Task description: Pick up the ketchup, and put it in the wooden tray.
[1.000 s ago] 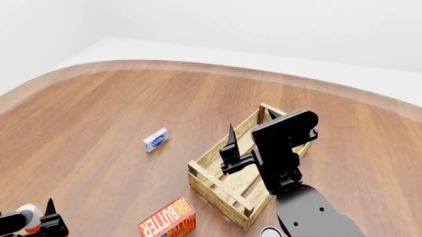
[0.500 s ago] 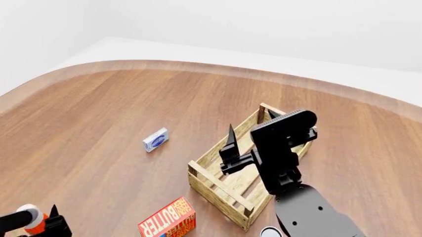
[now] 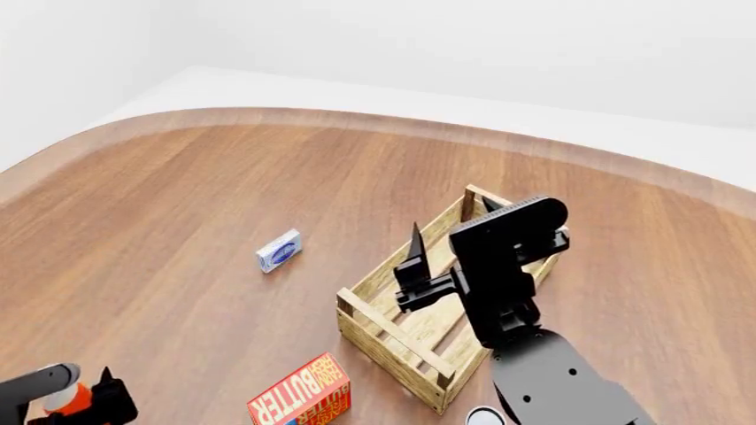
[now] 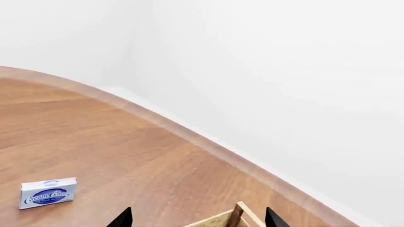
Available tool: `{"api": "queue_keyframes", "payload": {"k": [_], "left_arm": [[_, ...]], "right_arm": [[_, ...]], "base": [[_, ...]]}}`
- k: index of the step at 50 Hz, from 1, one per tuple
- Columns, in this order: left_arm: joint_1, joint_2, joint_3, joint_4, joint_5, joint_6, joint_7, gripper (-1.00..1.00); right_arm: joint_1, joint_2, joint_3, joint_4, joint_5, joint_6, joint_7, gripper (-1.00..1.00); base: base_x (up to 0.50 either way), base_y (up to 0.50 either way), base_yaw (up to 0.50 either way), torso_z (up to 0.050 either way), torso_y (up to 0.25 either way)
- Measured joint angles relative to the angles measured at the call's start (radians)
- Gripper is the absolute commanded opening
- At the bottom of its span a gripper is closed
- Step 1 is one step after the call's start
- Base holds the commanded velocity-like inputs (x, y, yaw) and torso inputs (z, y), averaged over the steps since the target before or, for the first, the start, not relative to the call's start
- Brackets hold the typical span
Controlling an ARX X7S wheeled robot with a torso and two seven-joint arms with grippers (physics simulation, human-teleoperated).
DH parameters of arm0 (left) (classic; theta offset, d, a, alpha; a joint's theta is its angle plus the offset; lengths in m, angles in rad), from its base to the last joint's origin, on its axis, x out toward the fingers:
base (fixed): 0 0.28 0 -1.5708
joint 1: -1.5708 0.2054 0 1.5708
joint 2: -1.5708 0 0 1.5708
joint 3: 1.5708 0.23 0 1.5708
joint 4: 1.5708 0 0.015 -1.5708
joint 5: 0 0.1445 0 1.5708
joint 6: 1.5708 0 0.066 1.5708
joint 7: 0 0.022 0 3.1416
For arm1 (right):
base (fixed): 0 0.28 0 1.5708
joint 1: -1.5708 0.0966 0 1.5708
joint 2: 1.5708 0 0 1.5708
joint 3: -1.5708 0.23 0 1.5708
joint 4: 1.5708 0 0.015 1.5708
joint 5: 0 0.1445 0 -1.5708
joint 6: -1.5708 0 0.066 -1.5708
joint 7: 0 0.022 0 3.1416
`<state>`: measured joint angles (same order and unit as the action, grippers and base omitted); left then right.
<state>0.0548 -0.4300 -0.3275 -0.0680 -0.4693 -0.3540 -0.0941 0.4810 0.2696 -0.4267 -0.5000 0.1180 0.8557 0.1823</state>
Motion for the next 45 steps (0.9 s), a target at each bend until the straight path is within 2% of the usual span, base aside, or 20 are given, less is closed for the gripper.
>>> {"api": "queue_keyframes", "payload": {"k": [10, 11, 32, 45], "left_arm": [[-0.060, 0.004, 0.022, -0.064, 0.010, -0.001, -0.001, 1.00], [-0.065, 0.004, 0.024, -0.070, 0.011, -0.001, -0.001, -1.00], [-0.125, 0.009, 0.027, -0.126, 0.034, 0.001, -0.010, -1.00], [-0.169, -0.009, 0.049, -0.002, -0.002, -0.054, -0.019, -1.00]], "right_arm": [[-0.004, 0.003, 0.001, -0.009, 0.002, 0.006, 0.007, 1.00], [-0.004, 0.003, 0.002, -0.010, 0.002, 0.007, 0.008, 1.00], [-0.010, 0.008, 0.004, -0.034, 0.007, 0.021, 0.022, 1.00], [-0.017, 0.023, 0.030, -0.101, 0.019, 0.054, 0.031, 1.00]], "base": [[0.00, 0.00, 0.00, 0.000, 0.000], [0.00, 0.00, 0.00, 0.000, 0.000], [0.00, 0.00, 0.00, 0.000, 0.000], [0.00, 0.00, 0.00, 0.000, 0.000]]}}
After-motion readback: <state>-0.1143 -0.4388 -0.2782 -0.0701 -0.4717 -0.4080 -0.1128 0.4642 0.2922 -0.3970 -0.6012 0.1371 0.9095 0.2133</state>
